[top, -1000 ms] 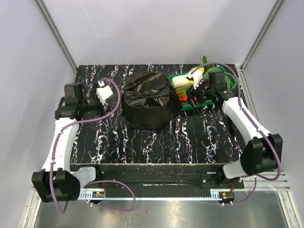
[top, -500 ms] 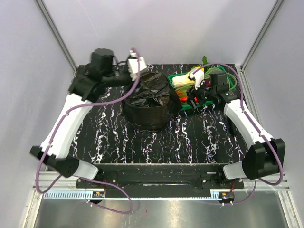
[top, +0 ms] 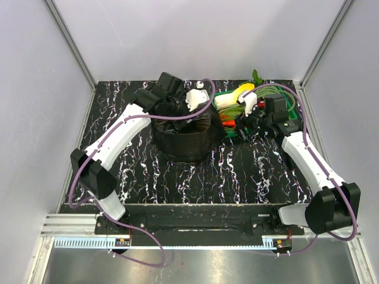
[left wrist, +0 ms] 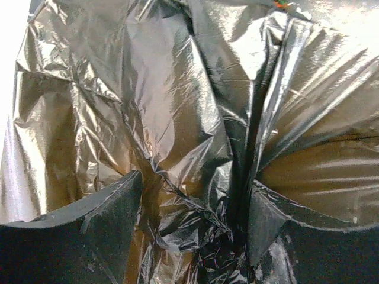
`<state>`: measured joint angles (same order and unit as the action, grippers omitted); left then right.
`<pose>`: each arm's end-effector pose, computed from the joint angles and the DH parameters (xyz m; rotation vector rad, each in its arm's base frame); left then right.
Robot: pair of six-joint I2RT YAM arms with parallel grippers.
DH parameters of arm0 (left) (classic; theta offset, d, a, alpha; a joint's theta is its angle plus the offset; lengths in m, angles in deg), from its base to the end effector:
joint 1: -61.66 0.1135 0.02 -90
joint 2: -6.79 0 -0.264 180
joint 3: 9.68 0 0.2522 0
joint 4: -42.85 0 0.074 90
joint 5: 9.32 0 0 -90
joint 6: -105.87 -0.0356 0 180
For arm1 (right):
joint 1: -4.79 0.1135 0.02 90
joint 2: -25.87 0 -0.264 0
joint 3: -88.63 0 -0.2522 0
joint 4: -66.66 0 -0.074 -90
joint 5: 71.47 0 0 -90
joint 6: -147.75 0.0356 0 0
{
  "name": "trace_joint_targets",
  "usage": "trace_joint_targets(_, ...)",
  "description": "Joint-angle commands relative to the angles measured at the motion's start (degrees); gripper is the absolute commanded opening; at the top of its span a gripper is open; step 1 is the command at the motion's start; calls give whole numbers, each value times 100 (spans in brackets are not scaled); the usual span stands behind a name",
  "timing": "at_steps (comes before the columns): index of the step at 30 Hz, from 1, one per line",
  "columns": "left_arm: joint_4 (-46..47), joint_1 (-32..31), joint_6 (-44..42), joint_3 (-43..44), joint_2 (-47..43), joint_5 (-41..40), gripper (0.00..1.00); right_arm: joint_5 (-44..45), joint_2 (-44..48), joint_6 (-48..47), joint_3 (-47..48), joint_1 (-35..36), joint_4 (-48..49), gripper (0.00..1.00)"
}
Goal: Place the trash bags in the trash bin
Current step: Place the trash bag in the trash bin.
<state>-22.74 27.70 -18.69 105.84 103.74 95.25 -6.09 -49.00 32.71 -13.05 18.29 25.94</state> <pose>0.2977 -0.2113 0.3765 1.4357 1.8955 -0.2987 0.2761 0.0815 0.3191 -0.9349 1.9651 0.3619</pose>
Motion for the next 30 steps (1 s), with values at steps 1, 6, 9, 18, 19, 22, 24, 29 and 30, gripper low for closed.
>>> trace_joint_targets(1, 279, -6, -252, -77, 61, -507, 69, 10, 78, 8, -57, 22, 261, 72)
trace_joint_targets(6, 340, -6, -437, -270, 298, -455, 77, 28, 25, -10, -92, 21, 270, 73)
trace_joint_targets(9, 428, -6, -533, -340, 439, -499, 80, 28, 8, -1, -118, 21, 270, 73)
trace_joint_targets(18, 455, 91, -630, -411, 817, -314, 91, 89, -19, -54, -206, 21, 297, 73)
trace_joint_targets(19, 446, 117, -630, -428, 834, -245, 93, 80, -19, -54, -206, 21, 297, 73)
trace_joint_targets(22, 455, 178, -630, -446, 887, -148, 96, 72, -54, -54, -224, 21, 314, 73)
trace_joint_targets(24, 455, 231, -621, -446, 914, -104, 99, 72, -80, -63, -224, 21, 314, 73)
trace_joint_targets(29, 402, 258, -718, -455, 1037, -130, 99, 107, -124, -89, -233, 21, 314, 73)
trace_joint_targets(30, 376, 249, -736, -455, 1080, -130, 99, 124, -133, -89, -233, 21, 314, 73)
